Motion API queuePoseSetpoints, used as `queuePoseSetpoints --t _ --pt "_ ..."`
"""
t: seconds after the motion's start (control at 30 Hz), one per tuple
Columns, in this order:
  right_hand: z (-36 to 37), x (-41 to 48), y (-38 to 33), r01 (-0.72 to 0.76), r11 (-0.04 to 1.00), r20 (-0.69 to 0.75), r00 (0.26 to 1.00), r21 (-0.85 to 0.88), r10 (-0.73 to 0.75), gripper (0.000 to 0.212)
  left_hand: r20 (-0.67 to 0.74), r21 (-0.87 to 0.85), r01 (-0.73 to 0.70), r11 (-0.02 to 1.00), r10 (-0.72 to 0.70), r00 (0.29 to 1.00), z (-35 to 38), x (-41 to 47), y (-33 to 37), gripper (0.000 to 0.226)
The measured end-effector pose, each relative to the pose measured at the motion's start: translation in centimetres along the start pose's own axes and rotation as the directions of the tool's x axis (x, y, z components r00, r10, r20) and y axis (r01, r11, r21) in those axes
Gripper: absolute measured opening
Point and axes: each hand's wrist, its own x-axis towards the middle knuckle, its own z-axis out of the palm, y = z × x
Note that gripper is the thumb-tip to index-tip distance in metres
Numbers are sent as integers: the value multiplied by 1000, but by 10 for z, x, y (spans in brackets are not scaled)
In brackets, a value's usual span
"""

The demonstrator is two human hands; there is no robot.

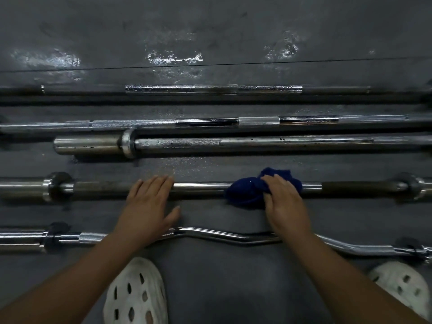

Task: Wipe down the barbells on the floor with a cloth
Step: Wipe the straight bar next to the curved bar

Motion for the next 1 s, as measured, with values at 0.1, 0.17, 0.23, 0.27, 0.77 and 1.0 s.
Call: queuePoseSetpoints --t 0.1,0.17,0.23,0.27,0.77,1.0 --pt "2 -3 -4 -122 992 -74 989 33 124 28 -38 -18 7 1000 -8 999 -2 -9 4 68" --pt "8 -12 -15 -93 994 -32 995 51 95 33 -45 -18 7 1000 -8 999 -4 -14 7 67" --pt "6 -18 -20 14 993 81 996 117 -23 39 -63 -16 13 1000 -14 998 -6 -21 11 66" --pt "-1 -18 -19 4 984 114 993 177 -25 39 -69 -18 21 1000 -22 997 -7 -25 13 65" --pt "-111 -55 3 6 819 -22 1000 574 7 40 -229 -14 8 1000 -11 973 -95 -62 131 80" --pt "-169 -89 42 51 847 -136 990 529 26 37 -216 -166 -89 982 52 975 -97 -68 226 89"
